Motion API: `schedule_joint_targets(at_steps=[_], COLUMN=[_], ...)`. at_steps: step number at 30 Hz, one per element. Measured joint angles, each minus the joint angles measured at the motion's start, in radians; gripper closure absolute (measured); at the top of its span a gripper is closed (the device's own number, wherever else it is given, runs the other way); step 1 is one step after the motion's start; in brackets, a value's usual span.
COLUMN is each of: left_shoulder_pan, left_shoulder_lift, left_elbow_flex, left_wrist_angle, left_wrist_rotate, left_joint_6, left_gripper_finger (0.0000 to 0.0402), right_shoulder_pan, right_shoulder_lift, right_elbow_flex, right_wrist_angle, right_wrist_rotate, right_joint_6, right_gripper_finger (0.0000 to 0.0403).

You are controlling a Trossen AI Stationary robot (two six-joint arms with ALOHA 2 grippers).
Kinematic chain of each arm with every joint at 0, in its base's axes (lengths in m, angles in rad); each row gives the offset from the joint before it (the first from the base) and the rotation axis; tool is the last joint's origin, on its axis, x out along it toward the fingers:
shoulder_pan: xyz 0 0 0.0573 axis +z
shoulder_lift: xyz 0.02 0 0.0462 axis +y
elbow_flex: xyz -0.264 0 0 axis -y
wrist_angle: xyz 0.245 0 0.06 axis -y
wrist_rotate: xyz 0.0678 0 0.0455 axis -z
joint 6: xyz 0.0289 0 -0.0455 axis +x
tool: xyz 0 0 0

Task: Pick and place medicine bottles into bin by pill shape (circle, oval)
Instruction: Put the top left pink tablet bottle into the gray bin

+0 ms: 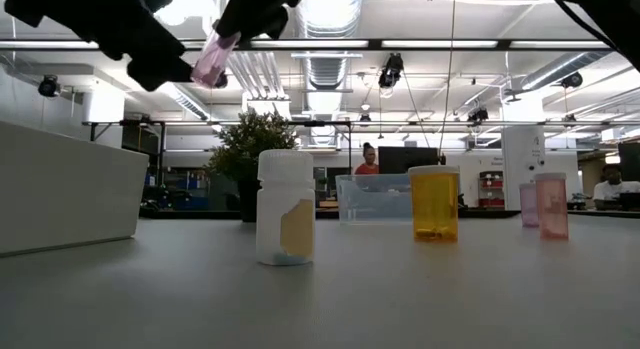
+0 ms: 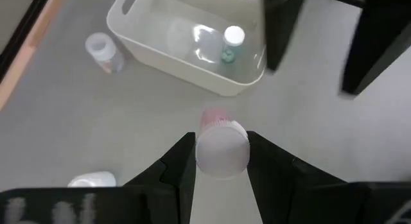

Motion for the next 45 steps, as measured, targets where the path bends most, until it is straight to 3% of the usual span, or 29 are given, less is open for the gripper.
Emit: schedule_joint_targets(at_steps=[12, 24, 28, 36, 41, 45], left_shoulder_pan=[-0.047, -0.047, -0.047, -0.047, -0.047, -0.047], left_shoulder_lift=[0.218, 0.275, 0.275, 0.272, 0.272, 0.272], left_elbow_flex=[-0.008, -0.009, -0.014, -0.017, -0.017, -0.022], left_wrist_angle=[0.214, 0.256, 0.257, 0.257, 0.26, 0.307], left_wrist_rotate=[-0.012, -0.008, -0.01, -0.01, -0.01, -0.014], left_joint_6=[0.01, 0.011, 0.015, 0.013, 0.012, 0.034], left_gripper_finger=[0.0159, 0.0165, 0.0205, 0.0331, 0.0333, 0.0333], right_shoulder_pan=[0.012, 0.013, 0.013, 0.01, 0.01, 0.01], right_shoulder_lift=[0.002, -0.002, -0.012, -0.015, -0.015, -0.015], right_elbow_flex=[0.0, 0.0, -0.001, -0.001, -0.001, -0.001], right_wrist_angle=[0.012, 0.018, 0.018, 0.018, 0.019, 0.037], right_wrist_rotate=[0.065, 0.11, 0.11, 0.117, 0.116, 0.108], right_joint_6=[-0.034, -0.06, -0.057, -0.056, -0.055, -0.042], right_gripper_finger=[0.0289, 0.0289, 0.0289, 0.0289, 0.0284, 0.0254])
